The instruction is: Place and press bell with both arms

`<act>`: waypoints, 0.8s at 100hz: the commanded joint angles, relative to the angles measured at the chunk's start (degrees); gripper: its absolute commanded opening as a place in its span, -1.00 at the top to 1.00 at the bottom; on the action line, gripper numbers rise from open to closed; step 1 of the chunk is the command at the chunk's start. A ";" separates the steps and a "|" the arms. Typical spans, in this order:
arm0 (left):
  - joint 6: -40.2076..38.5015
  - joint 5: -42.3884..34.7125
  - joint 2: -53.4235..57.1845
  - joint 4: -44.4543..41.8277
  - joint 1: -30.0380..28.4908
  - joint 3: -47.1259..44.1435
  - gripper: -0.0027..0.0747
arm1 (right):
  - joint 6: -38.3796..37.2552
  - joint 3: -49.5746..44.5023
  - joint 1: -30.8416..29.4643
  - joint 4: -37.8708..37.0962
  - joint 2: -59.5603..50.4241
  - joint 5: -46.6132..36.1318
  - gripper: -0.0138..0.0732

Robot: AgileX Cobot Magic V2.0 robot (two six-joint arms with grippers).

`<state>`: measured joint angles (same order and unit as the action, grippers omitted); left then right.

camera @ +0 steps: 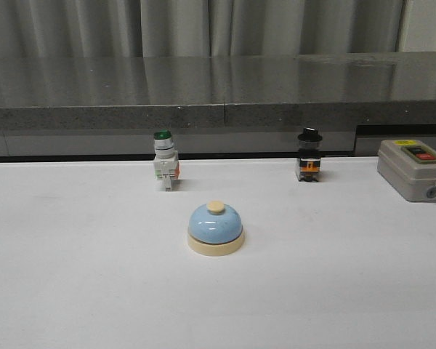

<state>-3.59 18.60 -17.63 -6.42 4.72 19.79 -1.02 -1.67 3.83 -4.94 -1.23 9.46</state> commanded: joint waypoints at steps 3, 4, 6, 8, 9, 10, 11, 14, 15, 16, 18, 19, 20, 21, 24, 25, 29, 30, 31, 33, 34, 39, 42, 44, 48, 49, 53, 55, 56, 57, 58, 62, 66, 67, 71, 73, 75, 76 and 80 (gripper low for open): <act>-0.40 -7.17 3.35 -0.25 -2.65 -3.11 0.98 | 0.32 0.98 0.11 -0.09 -0.51 -4.05 0.82; -0.40 -7.40 3.63 -0.25 -3.01 -3.47 0.98 | 0.32 0.98 0.11 -0.09 -0.51 -4.05 0.82; -0.40 -8.08 4.54 -0.25 -3.53 -4.59 0.98 | 0.32 0.98 0.11 -0.09 -0.51 -4.05 0.82; -0.40 -8.81 5.46 -0.25 -4.05 -5.71 0.98 | 0.32 0.98 0.11 -0.09 -0.51 -4.05 0.82; -0.40 -9.31 6.07 -0.25 -4.36 -6.45 0.98 | 0.32 0.98 0.11 -0.09 -0.51 -4.05 0.82; -0.40 -9.55 6.39 -0.25 -4.36 -6.45 0.98 | 0.32 0.98 0.11 -0.09 -0.51 -4.05 0.82; -0.40 -9.81 6.70 -0.25 -4.67 -7.21 0.98 | 0.32 0.98 0.11 -0.09 -0.51 -4.05 0.82; -0.40 -11.13 8.00 -0.25 -5.26 -8.74 0.98 | 0.32 0.98 0.11 -0.09 -0.51 -4.05 0.82; -0.40 -11.40 8.68 -0.25 -5.51 -9.13 0.98 | 0.32 0.98 0.11 -0.09 -0.51 -4.05 0.82; -0.40 -11.96 9.02 -0.25 -5.64 -9.52 0.98 | 0.32 0.98 0.11 -0.09 -0.51 -4.05 0.82; -0.40 -12.47 10.06 -0.25 -5.99 -11.04 0.98 | 0.32 0.98 0.11 -0.09 -0.51 -4.05 0.82; -0.40 -13.00 10.40 -0.25 -6.10 -11.42 0.98 | 0.32 0.98 0.11 -0.09 -0.51 -4.05 0.82; -0.40 -13.28 11.09 -0.25 -6.32 -11.79 0.98 | 0.32 0.98 0.11 -0.09 -0.51 -4.05 0.82; -0.40 -13.73 11.44 -0.25 -6.35 -12.53 0.98 | 0.32 0.98 0.11 -0.09 -0.51 -4.05 0.82; -0.40 -14.53 13.22 -0.25 -6.70 -13.93 0.98 | 0.32 0.98 0.11 -0.09 -0.51 -4.05 0.82; -0.40 -14.70 13.58 -0.25 -6.84 -14.28 0.98 | 0.32 0.98 0.11 -0.09 -0.51 -4.05 0.82; -0.40 -15.24 15.68 -0.25 -7.28 -16.11 0.98 | 0.32 0.98 0.11 -0.09 -0.51 -4.05 0.82; -0.40 -15.45 15.68 -0.25 -7.28 -16.38 0.98 | 0.32 0.98 0.11 -0.09 -0.51 -4.05 0.82; -0.40 -15.51 16.67 -0.25 -7.30 -16.91 0.98 | 0.32 0.98 0.11 -0.09 -0.51 -4.05 0.82; -0.40 -15.64 17.31 -0.25 -7.40 -17.66 0.98 | 0.32 0.98 0.11 -0.09 -0.51 -4.05 0.82; -0.40 -15.65 17.95 -0.25 -7.40 -17.89 0.98 | 0.32 0.98 0.11 -0.09 -0.51 -4.05 0.82; -0.40 -16.02 19.73 -0.12 -7.40 -19.40 0.98 | 0.32 0.98 0.11 -0.09 -0.51 -4.05 0.82; -0.48 -17.10 19.64 -0.01 -7.40 -20.30 0.98 | 0.32 0.98 0.11 -0.09 -0.51 -4.05 0.82; -0.48 -17.76 19.54 -0.12 -7.40 -20.60 0.98 | 0.32 0.98 0.11 -0.09 -0.51 -4.05 0.82; -0.48 -18.17 19.43 -0.12 -7.40 -21.20 0.98 | 0.32 0.98 0.11 -0.09 -0.51 -4.05 0.82; -0.48 -18.60 19.43 -0.12 -7.40 -21.50 0.98 | 0.32 0.98 0.11 -0.09 -0.46 -4.06 0.82; -0.48 -18.91 19.43 -0.12 -7.40 -21.99 0.98 | 0.32 0.98 0.11 -0.09 -0.46 -4.06 0.82; -0.48 -19.40 19.43 -0.12 -7.40 -22.23 0.98 | 0.32 0.98 0.11 -0.09 -0.46 -4.06 0.82; -0.48 -19.40 19.57 -0.12 -7.40 -22.23 0.98 | 0.32 0.98 0.11 -0.09 -0.47 -4.11 0.82; -0.48 -19.12 19.55 -0.22 -7.40 -22.23 0.98 | 0.32 0.98 0.11 -0.09 -0.47 -4.05 0.82; -0.48 -18.98 19.55 -0.22 -7.40 -22.23 0.98 | 0.32 0.98 0.11 -0.09 -0.47 -4.05 0.82; -0.48 -18.98 19.55 -0.22 -7.40 -22.23 0.98 | 0.32 0.98 0.11 -0.09 -0.47 -4.05 0.82; -0.48 -18.98 19.55 -0.46 -7.40 -22.23 0.98 | 0.32 0.98 0.11 -0.09 -0.47 -4.05 0.82; -0.48 -18.98 19.55 -0.46 -7.40 -22.23 0.98 | 0.32 0.98 0.11 -0.09 -0.47 -4.05 0.82; -0.48 -18.98 19.55 -0.46 -7.40 -22.23 0.98 | 0.32 0.98 0.11 -0.09 -0.47 -4.05 0.82; -0.48 -18.98 19.55 -0.46 -7.40 -22.23 0.98 | 0.32 0.98 0.11 -0.09 -0.47 -4.05 0.82; -0.48 -18.98 19.55 -0.32 -7.40 -22.23 0.98 | 0.32 0.98 0.11 -0.09 -0.47 -4.05 0.82; -0.48 -18.98 19.55 -0.18 -7.40 -22.23 0.98 | 0.32 0.98 0.11 -0.09 -0.47 -4.05 0.82; -0.48 -18.98 19.55 -0.19 -7.40 -22.23 0.98 | 0.32 0.98 0.11 -0.09 -0.47 -4.05 0.82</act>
